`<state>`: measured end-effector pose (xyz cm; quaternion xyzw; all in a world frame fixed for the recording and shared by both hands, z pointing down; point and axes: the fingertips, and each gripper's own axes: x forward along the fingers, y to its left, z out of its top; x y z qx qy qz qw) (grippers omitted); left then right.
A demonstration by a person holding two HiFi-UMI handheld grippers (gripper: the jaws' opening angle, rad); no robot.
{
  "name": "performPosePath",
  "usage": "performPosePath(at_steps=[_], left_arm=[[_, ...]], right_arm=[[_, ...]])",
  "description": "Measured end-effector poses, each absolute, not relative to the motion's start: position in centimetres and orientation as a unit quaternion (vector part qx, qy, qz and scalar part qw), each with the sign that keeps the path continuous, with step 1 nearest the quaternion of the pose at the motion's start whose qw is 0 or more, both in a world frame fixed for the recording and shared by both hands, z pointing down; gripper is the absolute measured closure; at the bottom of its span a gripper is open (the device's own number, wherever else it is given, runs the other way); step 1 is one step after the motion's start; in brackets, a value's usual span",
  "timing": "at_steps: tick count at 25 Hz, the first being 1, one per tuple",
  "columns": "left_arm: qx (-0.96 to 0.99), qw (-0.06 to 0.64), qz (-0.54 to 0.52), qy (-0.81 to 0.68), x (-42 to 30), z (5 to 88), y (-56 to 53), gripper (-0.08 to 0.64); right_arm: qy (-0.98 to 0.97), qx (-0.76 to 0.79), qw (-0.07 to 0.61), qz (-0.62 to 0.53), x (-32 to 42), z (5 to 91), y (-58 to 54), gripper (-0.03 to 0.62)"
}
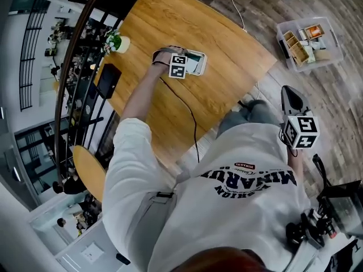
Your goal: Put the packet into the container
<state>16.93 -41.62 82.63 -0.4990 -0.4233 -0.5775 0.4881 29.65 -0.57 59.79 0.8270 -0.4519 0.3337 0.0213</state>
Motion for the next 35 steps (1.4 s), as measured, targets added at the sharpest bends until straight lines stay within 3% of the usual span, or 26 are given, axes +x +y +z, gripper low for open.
performPosePath(at_steps=[23, 35], left_arm=[[-0.530, 0.477, -0.574, -0.403, 16.3, 87.6, -42.3, 0.300], [-0.517, 0.528, -0.577, -0.347, 16.7, 87.0, -43.1, 0.201]], right_arm=[[-0.452, 0.817, 0.042, 0.355, 27.6, 61.3, -1.4, 0.583], [-0.459, 0.815, 0.041, 0.350, 27.8, 60.8, -2.0, 0.584]])
